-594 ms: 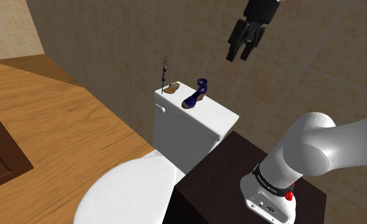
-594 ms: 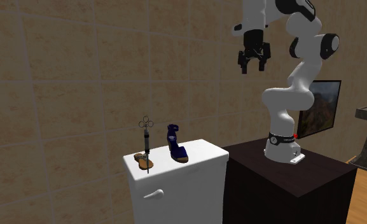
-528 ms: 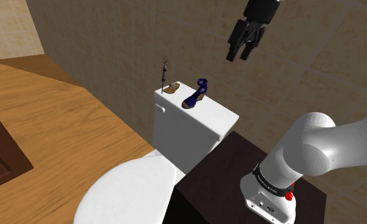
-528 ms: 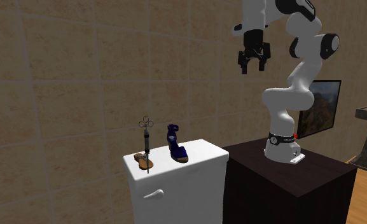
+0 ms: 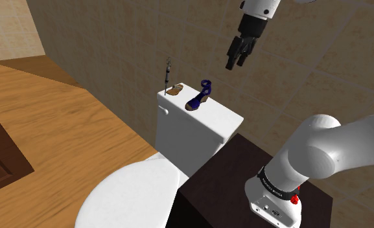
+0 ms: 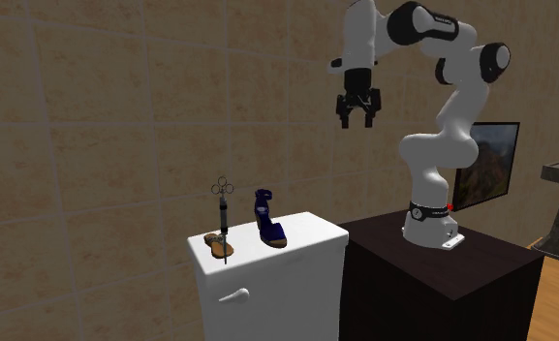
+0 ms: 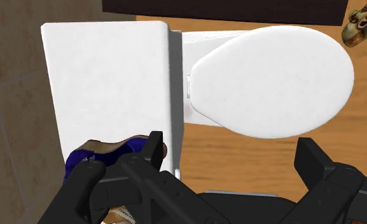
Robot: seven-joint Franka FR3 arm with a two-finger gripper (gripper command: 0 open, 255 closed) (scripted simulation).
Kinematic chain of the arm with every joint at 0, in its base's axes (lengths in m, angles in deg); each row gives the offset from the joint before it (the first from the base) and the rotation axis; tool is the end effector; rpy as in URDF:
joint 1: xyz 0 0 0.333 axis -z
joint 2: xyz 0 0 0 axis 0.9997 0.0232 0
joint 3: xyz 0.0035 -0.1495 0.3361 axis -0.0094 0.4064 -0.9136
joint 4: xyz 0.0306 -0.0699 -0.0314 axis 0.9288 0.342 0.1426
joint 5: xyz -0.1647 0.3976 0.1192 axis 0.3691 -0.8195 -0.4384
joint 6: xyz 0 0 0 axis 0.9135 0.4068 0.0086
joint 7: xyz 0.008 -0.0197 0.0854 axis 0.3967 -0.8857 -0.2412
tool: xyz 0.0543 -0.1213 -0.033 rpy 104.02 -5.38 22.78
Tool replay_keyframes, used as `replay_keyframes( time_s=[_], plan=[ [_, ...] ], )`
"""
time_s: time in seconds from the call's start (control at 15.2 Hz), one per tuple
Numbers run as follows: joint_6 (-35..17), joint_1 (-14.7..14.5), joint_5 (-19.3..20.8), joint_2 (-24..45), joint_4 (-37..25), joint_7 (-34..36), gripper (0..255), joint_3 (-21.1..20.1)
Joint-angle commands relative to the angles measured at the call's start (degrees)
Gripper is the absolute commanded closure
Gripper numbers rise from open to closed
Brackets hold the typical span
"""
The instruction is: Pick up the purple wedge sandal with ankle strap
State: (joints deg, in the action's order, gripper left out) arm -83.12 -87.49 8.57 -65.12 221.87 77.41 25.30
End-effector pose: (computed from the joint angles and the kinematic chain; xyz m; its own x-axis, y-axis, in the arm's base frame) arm 0.3519 -0.0427 0.5761 0.9987 0.0476 0.0185 0.0485 -0.9974 -0.0530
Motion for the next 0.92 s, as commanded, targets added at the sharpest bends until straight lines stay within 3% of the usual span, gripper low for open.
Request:
replay_keyframes(
  time_s=[0.0,0.46,0.86],
  plan=[
    [-3.14,0.21,1.66,2.38,0.8,-3.25,0,1.74],
    [-12.87,0.6,5.84,13.26,-0.53,-13.57,0,7.49],
    [-20.54,0.57,7.11,24.72,-4.83,-22.31,0,11.86]
  ],
)
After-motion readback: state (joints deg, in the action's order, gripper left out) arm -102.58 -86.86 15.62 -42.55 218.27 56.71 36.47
